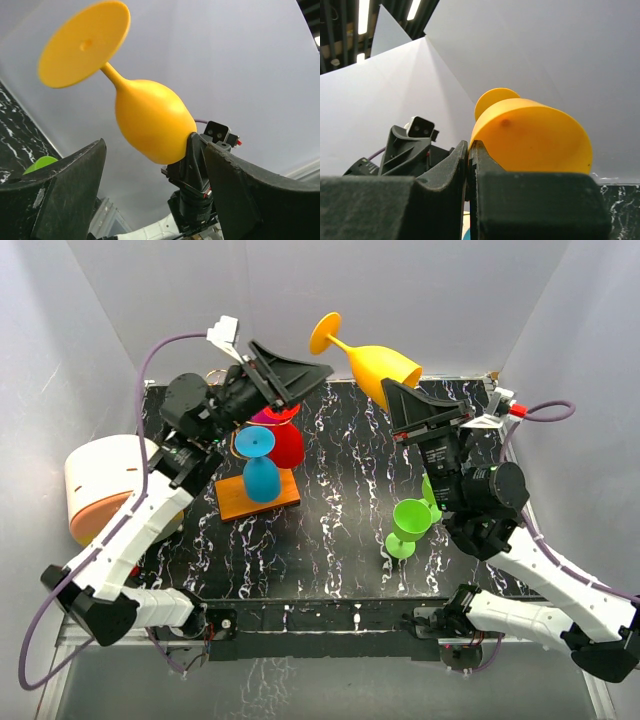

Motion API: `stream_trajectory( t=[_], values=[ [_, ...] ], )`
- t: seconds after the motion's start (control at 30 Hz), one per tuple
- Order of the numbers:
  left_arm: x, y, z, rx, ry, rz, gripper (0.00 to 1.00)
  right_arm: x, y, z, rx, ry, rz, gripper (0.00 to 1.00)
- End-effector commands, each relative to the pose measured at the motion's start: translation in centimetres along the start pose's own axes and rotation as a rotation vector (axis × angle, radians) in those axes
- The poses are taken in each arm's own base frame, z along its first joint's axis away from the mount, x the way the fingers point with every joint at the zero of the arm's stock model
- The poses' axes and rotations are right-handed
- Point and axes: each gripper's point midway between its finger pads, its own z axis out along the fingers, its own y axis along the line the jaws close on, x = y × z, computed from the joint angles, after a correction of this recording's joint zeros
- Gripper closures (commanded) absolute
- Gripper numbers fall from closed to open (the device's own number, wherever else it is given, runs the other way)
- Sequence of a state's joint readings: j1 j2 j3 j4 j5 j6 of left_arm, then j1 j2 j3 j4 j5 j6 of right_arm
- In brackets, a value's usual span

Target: Place the wine glass upside down on the wine glass rack

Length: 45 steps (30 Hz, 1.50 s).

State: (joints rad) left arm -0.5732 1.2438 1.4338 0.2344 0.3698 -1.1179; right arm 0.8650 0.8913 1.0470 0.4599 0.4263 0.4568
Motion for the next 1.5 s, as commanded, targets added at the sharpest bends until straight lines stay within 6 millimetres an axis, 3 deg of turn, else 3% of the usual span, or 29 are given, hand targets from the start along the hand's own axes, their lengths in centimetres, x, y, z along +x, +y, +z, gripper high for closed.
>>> stream_trajectory(
  t=[0.0,0.27,0.53,0.73,0.87,1.13,1.37,1.47],
  values=[
    [-1.3,-5.0,1.0,0.132,-0.104,0.076,0.22,-3.6,3.5,0.1,-0.142,-0.122,0.129,1.00],
    [-3.1,-3.4,2.2,0.055,-0.251,0.059,0.25,-3.4,4.5,0.1,-0.189,-0.121,0.199,1.00],
    [-3.7,-7.1,2.8,0.234,-0.277,0.113,0.30,-2.8,4.4,-0.2,-0.196,-0.102,0.231,1.00],
    [-3.8,-6.5,3.4,0.221,-0.292,0.091,0.34,-2.1,4.7,-0.2,-0.215,-0.079,0.241,1.00],
    [-5.0,-6.8,3.3,0.258,-0.372,0.076,0.38,-1.5,4.8,-0.8,-0.249,-0.070,0.223,1.00],
    [-5.3,-7.5,4.1,0.368,-0.425,0.033,0.66,0.2,3.9,-1.6,-0.258,-0.038,0.166,1.00],
    [-4.8,-6.8,4.9,0.317,-0.398,0.041,0.76,0.7,4.2,-1.8,-0.279,-0.019,0.155,1.00],
    [-4.9,-6.7,4.8,0.315,-0.407,0.051,0.93,1.0,4.2,-1.8,-0.274,-0.001,0.161,1.00]
  ],
)
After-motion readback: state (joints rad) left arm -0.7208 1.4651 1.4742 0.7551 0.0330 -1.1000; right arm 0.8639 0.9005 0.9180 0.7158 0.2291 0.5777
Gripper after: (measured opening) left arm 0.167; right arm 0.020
